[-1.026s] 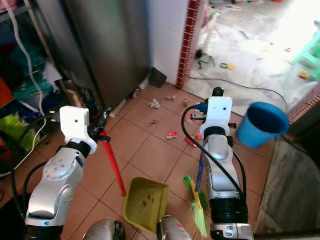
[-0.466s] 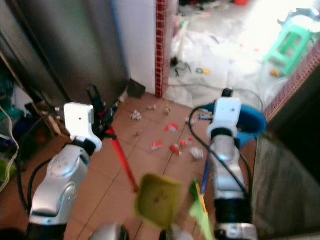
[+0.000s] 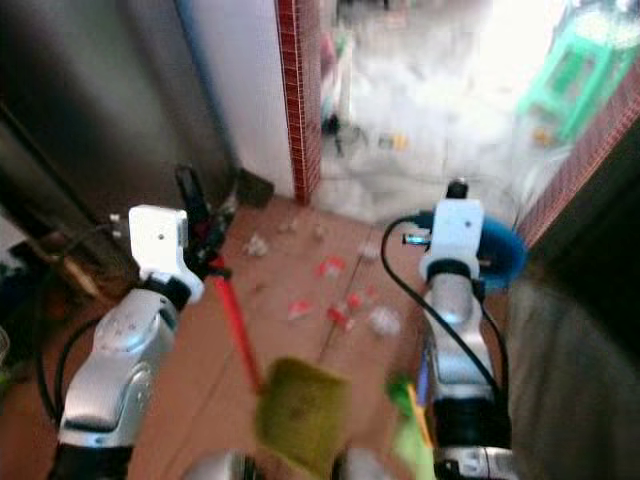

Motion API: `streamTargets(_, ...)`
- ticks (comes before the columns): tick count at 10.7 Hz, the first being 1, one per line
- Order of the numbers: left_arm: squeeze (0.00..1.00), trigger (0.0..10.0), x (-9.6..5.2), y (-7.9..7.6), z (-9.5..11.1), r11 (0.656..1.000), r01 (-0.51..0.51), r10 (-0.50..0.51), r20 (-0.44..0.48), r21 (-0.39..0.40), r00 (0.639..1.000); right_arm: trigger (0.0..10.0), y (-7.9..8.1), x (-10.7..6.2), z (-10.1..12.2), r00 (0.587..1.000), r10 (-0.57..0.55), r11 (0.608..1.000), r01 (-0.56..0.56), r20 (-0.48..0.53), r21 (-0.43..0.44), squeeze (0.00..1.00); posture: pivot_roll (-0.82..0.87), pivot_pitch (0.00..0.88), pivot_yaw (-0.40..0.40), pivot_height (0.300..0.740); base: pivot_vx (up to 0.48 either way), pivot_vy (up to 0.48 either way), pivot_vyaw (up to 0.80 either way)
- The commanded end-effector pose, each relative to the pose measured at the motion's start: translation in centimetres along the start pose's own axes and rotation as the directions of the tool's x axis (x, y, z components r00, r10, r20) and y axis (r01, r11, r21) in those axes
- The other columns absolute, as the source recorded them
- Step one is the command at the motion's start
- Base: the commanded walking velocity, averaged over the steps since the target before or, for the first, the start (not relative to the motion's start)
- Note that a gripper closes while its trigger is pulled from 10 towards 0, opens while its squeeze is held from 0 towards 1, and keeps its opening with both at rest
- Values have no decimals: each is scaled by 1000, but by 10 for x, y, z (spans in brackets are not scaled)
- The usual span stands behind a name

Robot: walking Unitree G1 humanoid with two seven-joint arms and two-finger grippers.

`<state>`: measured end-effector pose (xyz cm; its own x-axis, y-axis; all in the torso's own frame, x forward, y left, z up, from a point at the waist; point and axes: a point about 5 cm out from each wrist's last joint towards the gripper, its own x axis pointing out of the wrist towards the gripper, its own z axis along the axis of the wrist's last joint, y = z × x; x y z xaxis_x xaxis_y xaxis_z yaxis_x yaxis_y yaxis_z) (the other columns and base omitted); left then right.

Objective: Sweep floor

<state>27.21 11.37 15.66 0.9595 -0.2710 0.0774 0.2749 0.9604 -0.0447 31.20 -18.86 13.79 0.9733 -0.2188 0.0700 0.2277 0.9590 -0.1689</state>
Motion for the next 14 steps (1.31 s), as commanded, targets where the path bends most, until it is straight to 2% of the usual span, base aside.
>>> streamTargets(1,0,10000,-2,6,13,999,-17,15,61,31,998,10000,8,2,14,998,16,1000,-16,55,5,0,6,87,16,740,454,0,0)
streamTargets(6,0,10000,4,6,16,999,-13,10,75,37,997,10000,8,9,24,992,-14,993,29,124,-114,0,11,65,13,740,451,0,0)
streamTargets(8,0,10000,10,10,24,995,-64,56,116,70,992,10000,12,16,33,988,5,996,9,154,-90,0,10,44,7,740,165,0,0)
streamTargets(10,0,10000,21,20,30,980,-176,163,135,90,977,10000,19,25,40,988,20,999,-16,153,-30,0,8,34,0,740,0,0,0)
streamTargets(11,0,10000,21,14,36,974,-212,198,153,79,968,10000,20,22,47,983,31,999,-28,180,-19,0,4,51,-4,740,0,0,0)
streamTargets(12,0,10000,20,9,31,977,-204,193,144,67,971,10000,21,19,47,984,47,999,-45,172,-13,0,-12,66,-8,740,0,0,0)
streamTargets(14,0,10000,22,3,7,974,-201,191,102,102,976,10000,27,19,40,985,79,997,-81,150,8,0,-15,76,-3,740,0,0,0)
